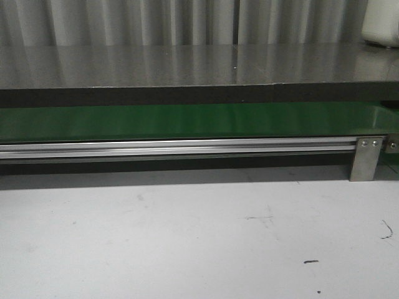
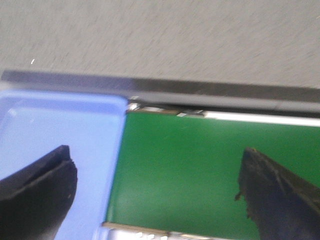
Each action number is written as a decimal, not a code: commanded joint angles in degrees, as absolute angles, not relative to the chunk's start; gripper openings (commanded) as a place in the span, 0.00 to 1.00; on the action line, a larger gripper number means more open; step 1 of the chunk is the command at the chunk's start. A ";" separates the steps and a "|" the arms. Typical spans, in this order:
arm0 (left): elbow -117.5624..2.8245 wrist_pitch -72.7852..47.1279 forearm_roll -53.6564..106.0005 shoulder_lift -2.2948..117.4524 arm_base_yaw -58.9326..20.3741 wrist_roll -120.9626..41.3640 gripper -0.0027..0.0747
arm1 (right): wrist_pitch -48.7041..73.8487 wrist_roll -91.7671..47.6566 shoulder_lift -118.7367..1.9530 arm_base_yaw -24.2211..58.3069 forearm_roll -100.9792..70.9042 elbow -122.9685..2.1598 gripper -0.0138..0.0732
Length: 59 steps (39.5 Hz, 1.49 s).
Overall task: Move button from left to right
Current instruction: 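Lower the left gripper and grasp the yellow-capped button in the blue tray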
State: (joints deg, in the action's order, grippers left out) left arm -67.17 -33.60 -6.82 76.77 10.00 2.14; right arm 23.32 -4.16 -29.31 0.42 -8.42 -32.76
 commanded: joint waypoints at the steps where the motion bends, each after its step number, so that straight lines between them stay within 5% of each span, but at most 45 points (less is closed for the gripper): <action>1: -70.67 -32.47 -8.27 78.81 13.94 2.25 0.83 | 18.62 -4.33 -29.77 0.46 -8.17 -34.88 0.90; 17: -80.49 -38.51 1.75 96.28 31.97 -7.49 0.83 | 18.62 -4.33 -29.77 0.46 -8.17 -34.88 0.90; 30: -84.47 -42.44 6.53 106.40 32.74 -21.83 0.83 | 18.62 -4.33 -29.77 0.46 -8.17 -34.88 0.90; 53: -94.55 -49.38 6.04 120.37 34.08 -22.59 0.83 | 18.62 -4.33 -29.77 0.46 -8.17 -34.88 0.90; 59: -94.55 -49.51 6.04 121.19 34.21 -22.68 0.69 | 18.62 -4.33 -29.77 0.46 -8.17 -34.88 0.90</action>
State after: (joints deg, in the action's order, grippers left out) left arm -92.79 -50.07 5.59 124.19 34.33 -22.50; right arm 23.30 -4.16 -29.31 0.42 -8.42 -32.76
